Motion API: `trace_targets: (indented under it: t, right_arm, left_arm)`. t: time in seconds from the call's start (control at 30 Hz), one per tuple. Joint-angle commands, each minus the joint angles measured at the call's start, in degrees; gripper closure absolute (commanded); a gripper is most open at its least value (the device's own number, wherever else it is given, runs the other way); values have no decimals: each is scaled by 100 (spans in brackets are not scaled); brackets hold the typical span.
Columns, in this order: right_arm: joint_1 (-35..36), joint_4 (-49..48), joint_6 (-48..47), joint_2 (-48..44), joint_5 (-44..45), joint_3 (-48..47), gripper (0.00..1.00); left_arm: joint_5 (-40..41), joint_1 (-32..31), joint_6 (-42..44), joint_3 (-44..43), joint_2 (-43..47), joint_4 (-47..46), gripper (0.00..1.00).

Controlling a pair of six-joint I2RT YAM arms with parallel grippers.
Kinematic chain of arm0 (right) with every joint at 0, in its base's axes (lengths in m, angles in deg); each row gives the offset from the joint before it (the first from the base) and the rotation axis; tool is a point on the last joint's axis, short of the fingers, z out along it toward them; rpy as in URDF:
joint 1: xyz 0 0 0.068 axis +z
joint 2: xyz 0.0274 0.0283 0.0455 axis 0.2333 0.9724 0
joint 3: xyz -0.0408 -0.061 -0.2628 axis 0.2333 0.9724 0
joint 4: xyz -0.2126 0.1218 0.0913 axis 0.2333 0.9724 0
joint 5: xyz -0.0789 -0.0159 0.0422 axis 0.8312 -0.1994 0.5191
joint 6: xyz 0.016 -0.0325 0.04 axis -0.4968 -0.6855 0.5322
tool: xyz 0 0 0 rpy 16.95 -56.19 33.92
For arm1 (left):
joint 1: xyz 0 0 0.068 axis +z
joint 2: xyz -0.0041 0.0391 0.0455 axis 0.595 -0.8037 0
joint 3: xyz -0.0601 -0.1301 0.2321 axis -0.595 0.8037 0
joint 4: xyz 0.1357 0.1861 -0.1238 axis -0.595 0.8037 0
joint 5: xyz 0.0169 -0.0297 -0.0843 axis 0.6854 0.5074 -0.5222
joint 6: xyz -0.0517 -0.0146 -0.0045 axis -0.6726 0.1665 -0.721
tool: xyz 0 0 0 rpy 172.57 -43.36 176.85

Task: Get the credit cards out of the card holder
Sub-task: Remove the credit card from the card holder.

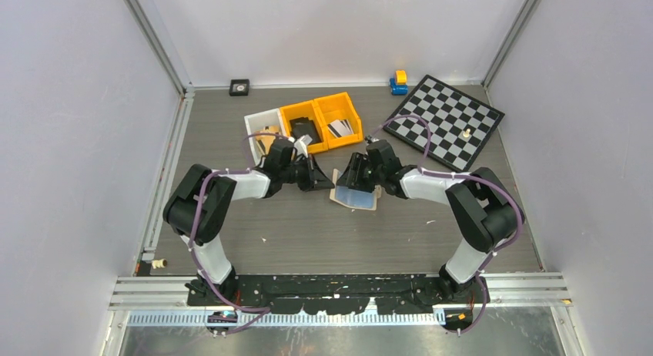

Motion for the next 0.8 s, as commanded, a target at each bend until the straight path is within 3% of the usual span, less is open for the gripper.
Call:
trace_targets:
  t: [0.0,0.1,0.27,0.77]
  right_arm:
    - [29,45,-124,-170,99,-29,45]
    - [27,-12,-120,-233,82,11,38]
    - [33,162,-212,-289,203,-29,43]
    - [116,1039,-552,-754,1062,-239,45]
  left_arm:
    - [-253,66,-175,133,326,-708,100]
    - [-302,68,-247,202,395,-893,100]
    - [-254,83,-236,261,534,-900,100]
    - [-70,109,73,173,754,-339,100]
